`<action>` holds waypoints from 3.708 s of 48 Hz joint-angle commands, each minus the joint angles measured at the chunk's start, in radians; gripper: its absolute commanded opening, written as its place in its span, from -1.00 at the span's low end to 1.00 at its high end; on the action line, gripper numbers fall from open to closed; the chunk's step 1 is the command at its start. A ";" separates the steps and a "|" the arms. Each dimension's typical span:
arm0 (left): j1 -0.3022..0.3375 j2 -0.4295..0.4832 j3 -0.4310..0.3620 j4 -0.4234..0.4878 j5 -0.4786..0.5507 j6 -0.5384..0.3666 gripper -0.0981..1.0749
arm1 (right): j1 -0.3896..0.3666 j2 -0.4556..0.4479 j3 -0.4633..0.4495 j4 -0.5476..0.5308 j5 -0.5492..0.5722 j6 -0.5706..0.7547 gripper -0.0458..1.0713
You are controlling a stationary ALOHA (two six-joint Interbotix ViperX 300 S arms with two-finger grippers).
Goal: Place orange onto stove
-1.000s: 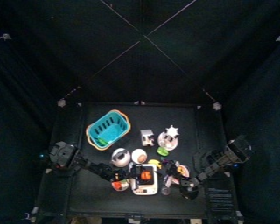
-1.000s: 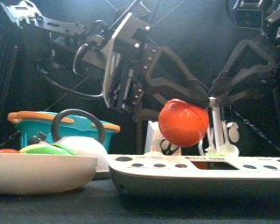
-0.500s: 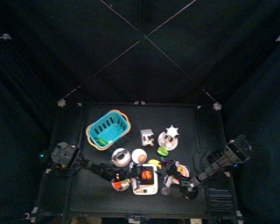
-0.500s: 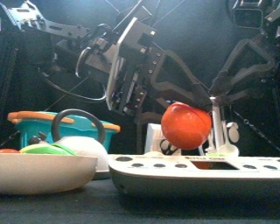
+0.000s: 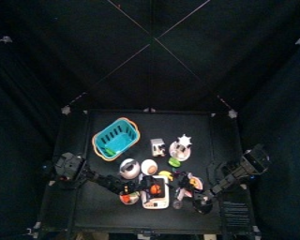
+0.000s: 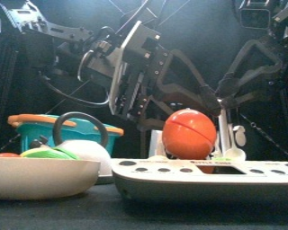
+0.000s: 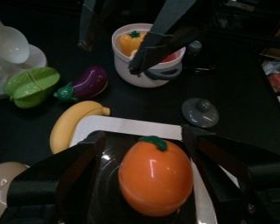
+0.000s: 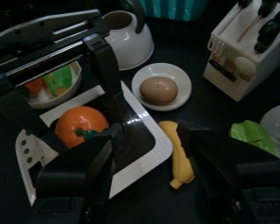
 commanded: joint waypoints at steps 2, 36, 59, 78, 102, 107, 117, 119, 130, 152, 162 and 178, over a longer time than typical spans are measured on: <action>0.002 -0.011 -0.021 0.000 -0.009 0.000 0.89 | -0.002 -0.009 -0.015 -0.003 0.003 0.000 0.66; 0.002 -0.012 -0.018 0.002 -0.009 0.000 0.89 | -0.002 -0.006 -0.017 -0.003 0.002 0.002 0.66; 0.002 -0.020 -0.009 0.000 -0.009 0.002 0.89 | -0.002 -0.005 -0.017 -0.003 0.003 0.000 0.66; 0.002 -0.023 -0.009 0.002 -0.009 0.002 0.89 | -0.002 -0.006 -0.018 -0.003 0.002 0.002 0.66; 0.002 -0.044 -0.008 0.005 -0.009 0.006 0.89 | -0.002 -0.005 -0.017 -0.003 0.002 0.002 0.66; 0.002 -0.063 0.000 0.008 -0.011 0.008 0.89 | -0.002 -0.006 -0.018 -0.003 0.002 0.002 0.66; 0.006 -0.100 0.041 0.034 -0.011 0.011 0.89 | -0.002 -0.005 -0.018 -0.003 0.003 0.002 0.66; 0.006 -0.106 0.048 0.035 -0.011 0.011 0.89 | -0.002 -0.005 -0.018 -0.003 0.002 0.002 0.66; 0.006 -0.124 0.063 0.038 -0.011 0.012 0.88 | -0.002 -0.006 -0.025 -0.003 0.000 0.000 0.66; -0.015 -0.279 0.181 0.209 0.107 0.012 0.88 | -0.002 0.020 -0.063 -0.009 -0.034 -0.006 0.66; -0.092 -0.357 0.184 0.345 0.402 0.005 0.89 | -0.003 0.020 -0.061 -0.012 -0.034 -0.006 0.66; -0.173 -0.321 0.058 0.276 0.736 0.000 0.89 | -0.017 0.020 -0.054 -0.006 -0.038 -0.006 0.66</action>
